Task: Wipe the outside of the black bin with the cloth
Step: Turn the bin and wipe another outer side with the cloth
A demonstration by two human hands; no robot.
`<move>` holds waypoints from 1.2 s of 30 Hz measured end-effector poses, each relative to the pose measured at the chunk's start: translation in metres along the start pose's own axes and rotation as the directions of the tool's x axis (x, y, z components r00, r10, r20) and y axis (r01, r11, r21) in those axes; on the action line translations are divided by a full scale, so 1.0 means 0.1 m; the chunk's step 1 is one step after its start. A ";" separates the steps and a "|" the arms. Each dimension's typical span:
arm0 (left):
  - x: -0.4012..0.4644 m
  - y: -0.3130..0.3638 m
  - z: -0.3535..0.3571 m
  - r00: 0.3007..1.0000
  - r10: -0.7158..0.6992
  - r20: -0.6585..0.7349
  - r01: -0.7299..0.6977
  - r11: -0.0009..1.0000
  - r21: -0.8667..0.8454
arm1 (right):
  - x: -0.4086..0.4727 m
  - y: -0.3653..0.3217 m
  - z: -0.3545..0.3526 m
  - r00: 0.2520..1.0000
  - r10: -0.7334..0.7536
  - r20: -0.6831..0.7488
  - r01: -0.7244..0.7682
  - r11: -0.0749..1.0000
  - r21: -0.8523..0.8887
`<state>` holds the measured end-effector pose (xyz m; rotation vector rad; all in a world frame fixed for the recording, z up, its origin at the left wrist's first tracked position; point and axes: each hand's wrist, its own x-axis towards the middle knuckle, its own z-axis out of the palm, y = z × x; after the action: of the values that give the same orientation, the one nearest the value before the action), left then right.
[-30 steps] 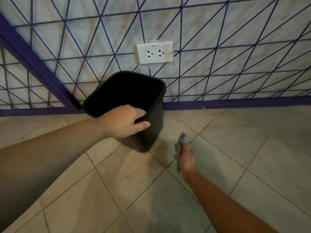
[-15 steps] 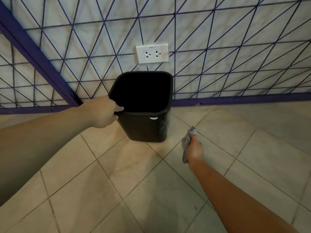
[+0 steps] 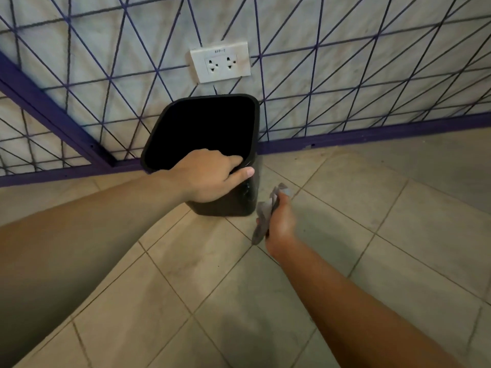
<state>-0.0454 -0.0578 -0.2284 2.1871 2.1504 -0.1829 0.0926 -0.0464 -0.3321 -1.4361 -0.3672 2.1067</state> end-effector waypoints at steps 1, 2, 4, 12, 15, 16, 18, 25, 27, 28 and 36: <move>0.03 0.01 0.04 1.000 0.021 -0.014 -0.021 1.000 -0.018 | -0.01 0.02 0.08 1.000 -0.025 -0.016 0.025 1.000 0.016; 0.07 0.02 0.07 0.999 0.036 -0.027 -0.037 0.998 -0.051 | 0.04 0.04 0.16 0.999 -0.036 -0.026 0.037 0.998 0.047; 0.14 0.04 0.11 0.997 0.057 -0.054 -0.064 0.991 -0.121 | 0.09 0.07 0.42 0.997 -0.077 -0.009 0.077 0.986 0.146; 0.24 -0.04 0.20 0.988 0.122 -0.093 -0.139 0.968 -0.211 | 0.59 0.15 0.65 0.988 -0.136 -0.070 0.147 0.969 0.199; 0.26 -0.11 0.22 0.986 0.133 -0.102 -0.152 0.964 -0.219 | 0.61 0.17 0.65 0.989 -0.141 -0.037 0.144 0.982 0.121; 0.27 -0.13 0.23 0.986 0.131 -0.101 -0.151 0.960 -0.237 | 0.52 0.20 0.68 0.981 -0.193 -0.018 0.194 0.977 0.087; 0.27 -0.13 0.24 0.987 0.117 -0.108 -0.142 0.952 -0.270 | 0.44 0.26 0.70 0.963 -0.270 -0.012 0.270 0.958 0.095; 0.28 -0.15 0.22 0.985 0.106 -0.135 -0.145 0.932 -0.331 | 0.44 0.18 0.77 0.972 -0.233 -0.039 0.236 0.967 0.095; 0.28 -0.16 0.22 0.983 0.109 -0.147 -0.153 0.930 -0.335 | 0.41 0.18 0.78 0.957 -0.281 -0.074 0.289 0.950 0.117; 0.28 -0.15 0.22 0.983 0.106 -0.152 -0.152 0.932 -0.328 | 0.44 0.15 0.76 0.962 -0.253 -0.099 0.264 0.956 0.125; 0.28 -0.14 0.22 0.983 0.102 -0.151 -0.148 0.932 -0.331 | 0.36 0.17 0.76 0.963 -0.260 -0.069 0.267 0.956 0.120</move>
<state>-0.0596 -0.0328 -0.2536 2.1696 1.9146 0.3268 0.0083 -0.0325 -0.3390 -1.2886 -0.3740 1.8407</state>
